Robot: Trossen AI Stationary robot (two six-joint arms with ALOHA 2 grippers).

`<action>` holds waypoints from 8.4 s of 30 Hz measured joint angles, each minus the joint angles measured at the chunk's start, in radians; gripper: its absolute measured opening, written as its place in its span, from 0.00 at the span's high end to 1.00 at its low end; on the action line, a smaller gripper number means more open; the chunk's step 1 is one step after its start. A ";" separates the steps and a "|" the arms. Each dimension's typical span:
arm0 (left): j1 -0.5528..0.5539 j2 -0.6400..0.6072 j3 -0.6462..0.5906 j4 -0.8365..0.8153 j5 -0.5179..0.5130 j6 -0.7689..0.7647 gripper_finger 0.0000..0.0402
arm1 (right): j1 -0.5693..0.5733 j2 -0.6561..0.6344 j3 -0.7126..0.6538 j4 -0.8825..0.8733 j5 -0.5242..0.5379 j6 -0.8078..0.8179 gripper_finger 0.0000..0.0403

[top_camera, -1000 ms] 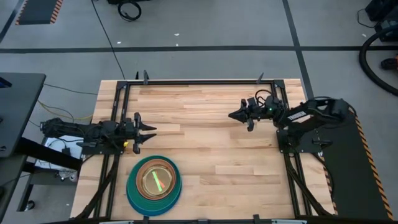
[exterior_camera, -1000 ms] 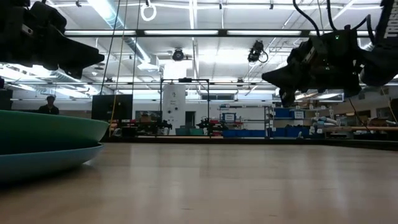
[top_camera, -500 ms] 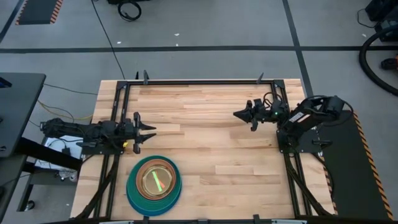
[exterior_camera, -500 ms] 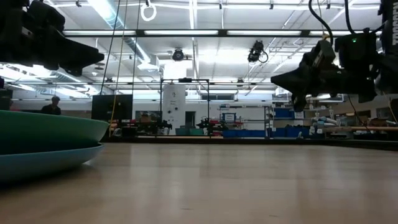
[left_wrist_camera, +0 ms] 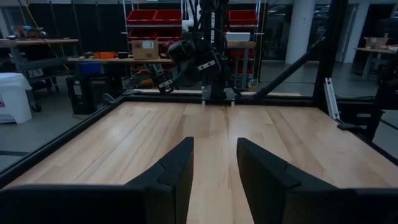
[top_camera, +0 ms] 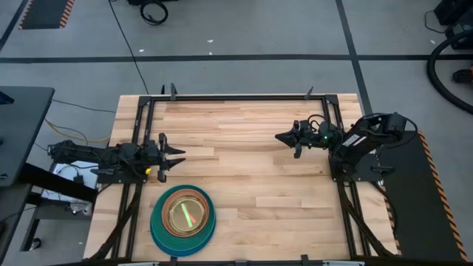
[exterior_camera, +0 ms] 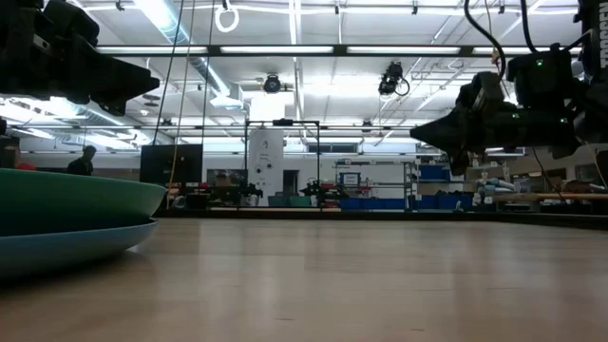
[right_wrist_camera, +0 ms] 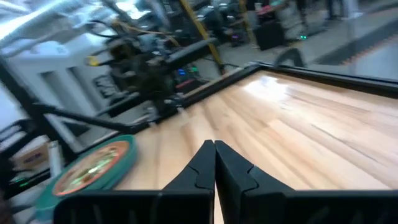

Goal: Stack plastic plates
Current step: Return to Home Position

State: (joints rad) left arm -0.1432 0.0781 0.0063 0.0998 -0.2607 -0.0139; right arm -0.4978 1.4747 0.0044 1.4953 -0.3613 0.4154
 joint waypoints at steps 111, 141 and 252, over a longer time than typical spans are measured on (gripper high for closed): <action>0.000 0.000 0.000 0.007 0.001 -0.001 0.68 | 0.506 -1.093 0.342 -1.377 0.491 -0.041 0.97; -0.001 0.000 0.000 0.005 0.002 -0.127 0.68 | 0.503 -1.473 0.075 -1.421 0.475 -0.137 0.97; 0.002 0.000 0.000 0.045 0.000 -0.185 0.68 | 0.503 -1.462 0.051 -1.483 0.368 -0.174 0.97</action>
State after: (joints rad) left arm -0.1413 0.0780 0.0067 0.1448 -0.2605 -0.1986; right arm 0.0055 0.0128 0.0559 0.0128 0.0063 0.2409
